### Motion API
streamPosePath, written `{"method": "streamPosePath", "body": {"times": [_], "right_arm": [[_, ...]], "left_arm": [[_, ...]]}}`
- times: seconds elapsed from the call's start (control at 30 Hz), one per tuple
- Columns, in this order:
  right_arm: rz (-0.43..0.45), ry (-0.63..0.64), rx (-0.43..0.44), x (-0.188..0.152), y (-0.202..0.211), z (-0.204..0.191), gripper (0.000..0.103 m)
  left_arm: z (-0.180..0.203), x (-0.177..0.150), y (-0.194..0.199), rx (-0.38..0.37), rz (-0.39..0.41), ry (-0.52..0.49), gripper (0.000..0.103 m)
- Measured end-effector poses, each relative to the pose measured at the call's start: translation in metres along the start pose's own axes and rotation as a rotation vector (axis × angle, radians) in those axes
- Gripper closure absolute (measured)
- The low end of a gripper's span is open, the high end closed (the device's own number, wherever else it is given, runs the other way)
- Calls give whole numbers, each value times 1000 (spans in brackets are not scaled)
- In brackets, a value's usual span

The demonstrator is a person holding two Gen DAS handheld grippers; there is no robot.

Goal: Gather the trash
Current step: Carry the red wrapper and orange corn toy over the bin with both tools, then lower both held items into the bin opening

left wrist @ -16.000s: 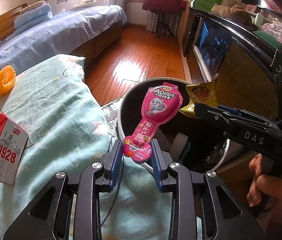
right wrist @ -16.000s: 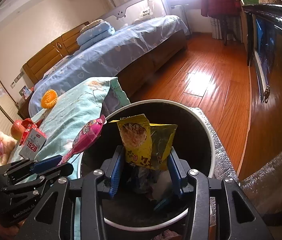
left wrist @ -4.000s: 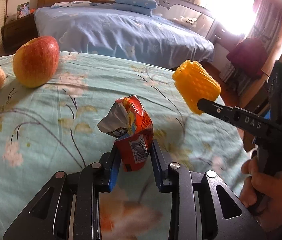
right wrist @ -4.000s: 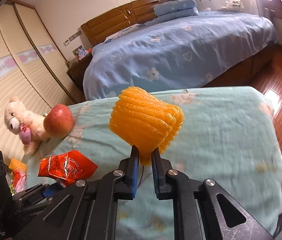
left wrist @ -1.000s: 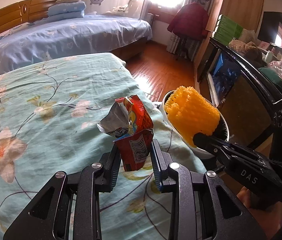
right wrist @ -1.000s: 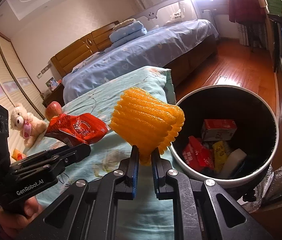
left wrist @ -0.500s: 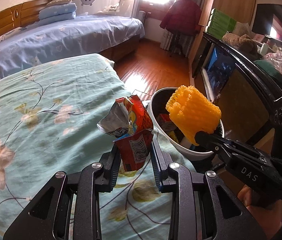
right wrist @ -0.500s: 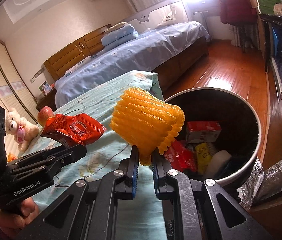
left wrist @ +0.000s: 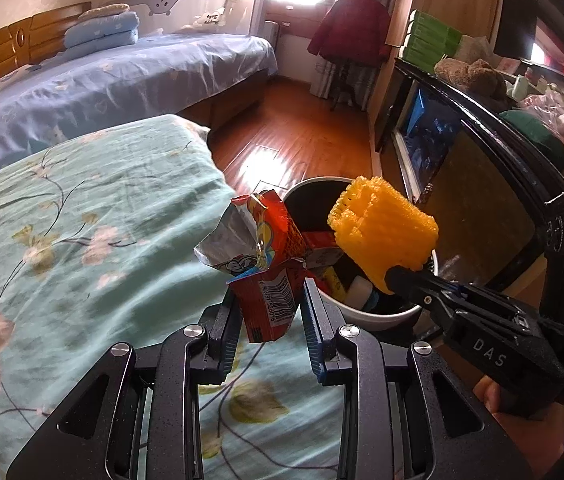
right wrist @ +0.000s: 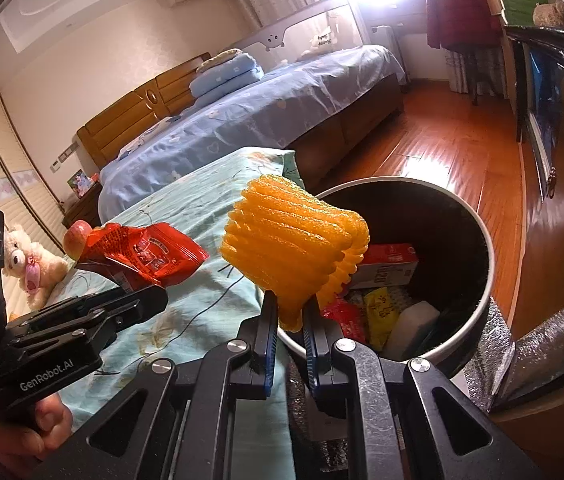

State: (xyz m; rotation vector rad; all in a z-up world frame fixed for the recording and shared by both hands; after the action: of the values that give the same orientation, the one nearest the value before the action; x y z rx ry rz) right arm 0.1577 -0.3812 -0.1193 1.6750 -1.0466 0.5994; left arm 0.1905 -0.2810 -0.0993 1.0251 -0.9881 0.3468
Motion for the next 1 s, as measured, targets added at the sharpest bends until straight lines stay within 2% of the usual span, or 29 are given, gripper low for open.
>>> {"method": "streamPosePath", "body": {"times": [1.0], "right_arm": [[2, -5, -71, 12, -7, 37, 91]], "left_arm": [[31, 15, -33, -24, -19, -55, 76]]}}
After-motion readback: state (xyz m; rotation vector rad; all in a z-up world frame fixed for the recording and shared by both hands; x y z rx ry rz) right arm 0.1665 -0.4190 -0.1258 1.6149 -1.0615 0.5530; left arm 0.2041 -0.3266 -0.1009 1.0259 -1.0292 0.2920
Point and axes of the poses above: each gripper's, at about its wrist camera, not at the fingertips, and y roughly against the way its jaws point, z to its right, x to its top, the point moved 9 cm from there along -y, roughly the way its jaws point, and after that the axes turned 12 degrees about z, right-handed, at the moved point
